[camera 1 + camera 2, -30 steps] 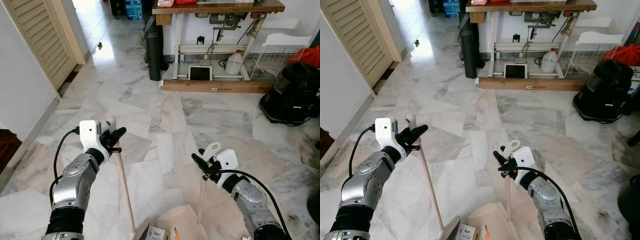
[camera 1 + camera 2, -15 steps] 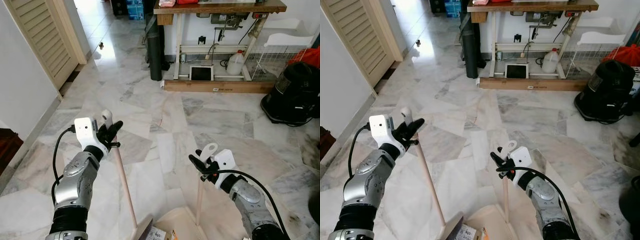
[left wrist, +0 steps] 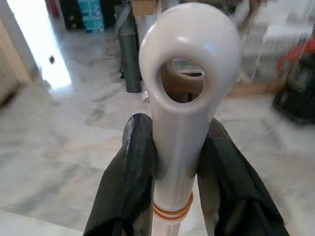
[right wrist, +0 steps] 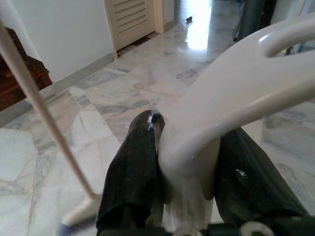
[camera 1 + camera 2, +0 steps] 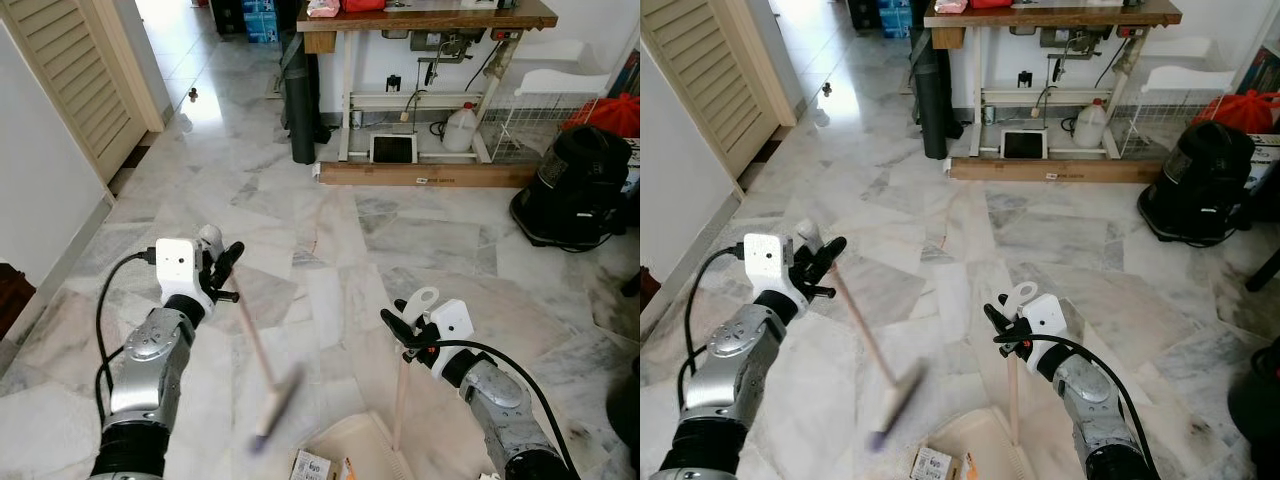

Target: Sweep floor

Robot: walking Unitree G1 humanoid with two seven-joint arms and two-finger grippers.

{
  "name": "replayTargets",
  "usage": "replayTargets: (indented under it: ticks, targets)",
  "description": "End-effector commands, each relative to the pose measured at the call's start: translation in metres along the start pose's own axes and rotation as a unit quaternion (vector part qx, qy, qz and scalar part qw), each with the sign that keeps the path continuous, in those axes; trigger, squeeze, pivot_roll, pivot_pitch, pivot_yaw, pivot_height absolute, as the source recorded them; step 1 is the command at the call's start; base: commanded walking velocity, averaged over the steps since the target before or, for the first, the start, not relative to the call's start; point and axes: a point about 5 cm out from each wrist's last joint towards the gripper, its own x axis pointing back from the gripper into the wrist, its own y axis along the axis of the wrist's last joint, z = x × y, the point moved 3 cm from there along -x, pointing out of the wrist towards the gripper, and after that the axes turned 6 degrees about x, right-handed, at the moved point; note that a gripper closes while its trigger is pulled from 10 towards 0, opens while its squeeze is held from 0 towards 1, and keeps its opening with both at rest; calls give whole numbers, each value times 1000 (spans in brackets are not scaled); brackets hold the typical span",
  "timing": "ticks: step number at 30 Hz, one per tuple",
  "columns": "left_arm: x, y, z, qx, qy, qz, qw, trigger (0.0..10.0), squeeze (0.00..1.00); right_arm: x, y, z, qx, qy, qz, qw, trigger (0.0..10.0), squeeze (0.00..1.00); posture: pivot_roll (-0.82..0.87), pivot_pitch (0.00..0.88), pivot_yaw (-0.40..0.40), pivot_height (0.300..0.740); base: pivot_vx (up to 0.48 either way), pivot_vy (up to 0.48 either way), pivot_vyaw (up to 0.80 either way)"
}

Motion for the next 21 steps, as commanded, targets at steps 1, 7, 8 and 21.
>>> replayTargets:
  ticks: [1,7,8,21]
  targets:
    - [2,-7,-3,-28,-18,16,999,10000,0,-6,10,0,4,1,-22,1000,10000,0,-47,20,65,740,0,0,0]
    - [7,-15,6,-23,15,17,999,10000,0,-4,10,-4,-1,-25,-24,999,10000,0,-47,25,68,740,0,0,0]
    - [11,-18,12,-10,47,13,999,10000,0,-4,10,-6,1,-31,-24,999,10000,0,-50,27,68,740,0,0,0]
    - [25,-38,1,80,41,33,995,10000,0,-4,9,-8,2,-41,-20,999,10000,0,-39,43,68,740,0,0,0]
